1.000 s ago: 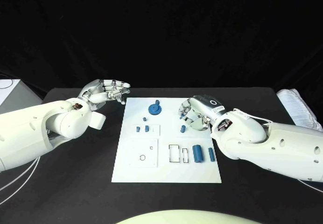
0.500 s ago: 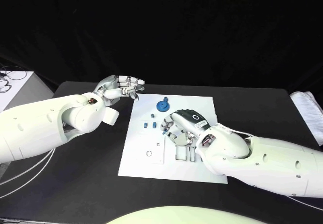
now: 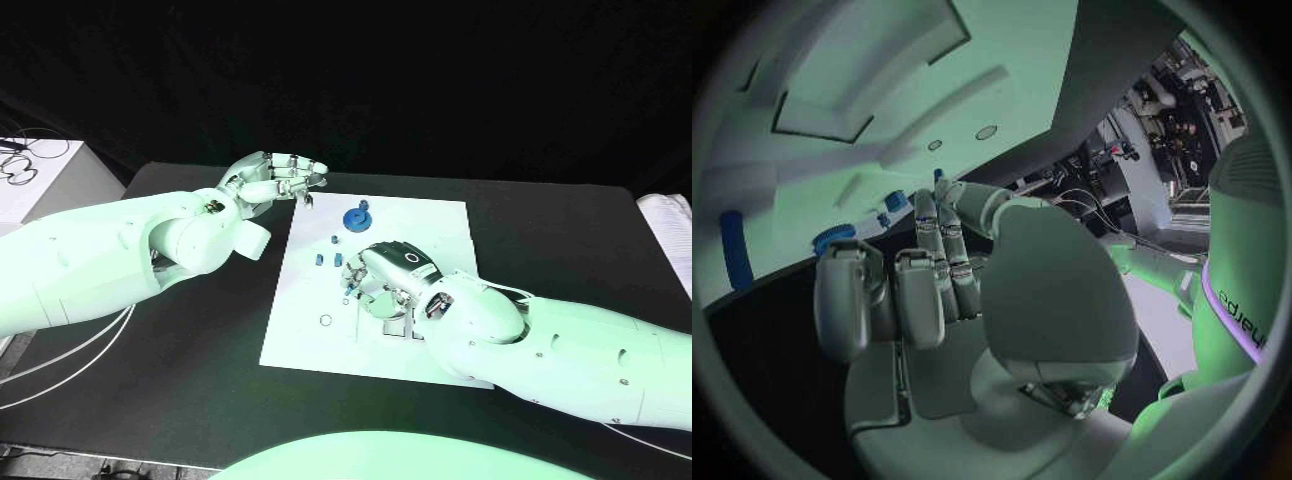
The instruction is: Assemble the parts on the task board
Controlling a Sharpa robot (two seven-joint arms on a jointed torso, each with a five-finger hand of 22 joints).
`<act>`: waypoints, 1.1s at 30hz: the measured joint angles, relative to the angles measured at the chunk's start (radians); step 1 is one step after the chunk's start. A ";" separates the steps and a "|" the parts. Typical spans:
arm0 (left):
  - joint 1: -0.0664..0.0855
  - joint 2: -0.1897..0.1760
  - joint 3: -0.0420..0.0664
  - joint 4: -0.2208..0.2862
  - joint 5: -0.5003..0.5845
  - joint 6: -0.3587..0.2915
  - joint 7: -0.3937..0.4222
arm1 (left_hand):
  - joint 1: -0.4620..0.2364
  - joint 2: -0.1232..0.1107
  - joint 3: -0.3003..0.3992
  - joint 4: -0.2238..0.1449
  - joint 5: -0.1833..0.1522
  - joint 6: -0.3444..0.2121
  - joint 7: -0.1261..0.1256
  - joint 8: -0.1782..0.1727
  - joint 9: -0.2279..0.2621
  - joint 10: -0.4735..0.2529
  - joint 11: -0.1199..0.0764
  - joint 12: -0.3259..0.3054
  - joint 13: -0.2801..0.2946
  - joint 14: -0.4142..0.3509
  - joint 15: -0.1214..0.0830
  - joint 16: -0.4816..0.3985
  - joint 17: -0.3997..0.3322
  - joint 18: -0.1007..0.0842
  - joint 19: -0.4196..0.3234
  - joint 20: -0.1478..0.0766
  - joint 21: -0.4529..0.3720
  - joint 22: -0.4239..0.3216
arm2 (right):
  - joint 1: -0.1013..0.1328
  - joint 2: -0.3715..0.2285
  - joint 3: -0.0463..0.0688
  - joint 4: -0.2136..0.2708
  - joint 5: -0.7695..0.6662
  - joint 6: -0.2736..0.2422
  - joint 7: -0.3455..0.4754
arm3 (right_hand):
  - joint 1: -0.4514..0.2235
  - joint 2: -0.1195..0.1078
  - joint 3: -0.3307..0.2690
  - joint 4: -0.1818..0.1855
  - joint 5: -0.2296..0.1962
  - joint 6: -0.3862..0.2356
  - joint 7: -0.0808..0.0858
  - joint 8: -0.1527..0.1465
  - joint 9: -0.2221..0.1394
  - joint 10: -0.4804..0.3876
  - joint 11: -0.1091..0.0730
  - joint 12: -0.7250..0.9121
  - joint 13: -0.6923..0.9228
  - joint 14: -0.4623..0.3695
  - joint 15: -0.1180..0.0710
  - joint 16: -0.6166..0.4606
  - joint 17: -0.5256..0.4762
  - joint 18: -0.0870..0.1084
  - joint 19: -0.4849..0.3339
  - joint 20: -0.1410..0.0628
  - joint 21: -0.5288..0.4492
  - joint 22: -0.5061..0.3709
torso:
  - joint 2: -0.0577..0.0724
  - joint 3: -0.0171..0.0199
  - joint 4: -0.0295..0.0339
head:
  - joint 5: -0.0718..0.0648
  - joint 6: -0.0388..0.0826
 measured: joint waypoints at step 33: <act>0.000 0.002 0.000 0.000 0.002 0.001 -0.010 | 0.000 0.000 0.000 0.000 0.000 0.000 0.000 0.000 0.000 0.000 0.000 0.000 -0.001 0.000 0.000 -0.004 -0.001 0.000 0.000 0.000 -0.007 -0.001 | -0.007 0.025 -0.008 -0.025 -0.035 0.054 -0.029 | -0.007 -0.003 0.000 0.000 0.005 0.000 0.000 -0.002 0.000 0.000 0.000 -0.004 -0.002 0.000 0.000 -0.004 0.000 0.000 0.000 0.000 0.000 0.000 | 0.000 0.0012 -0.0007 | 0.009 -0.009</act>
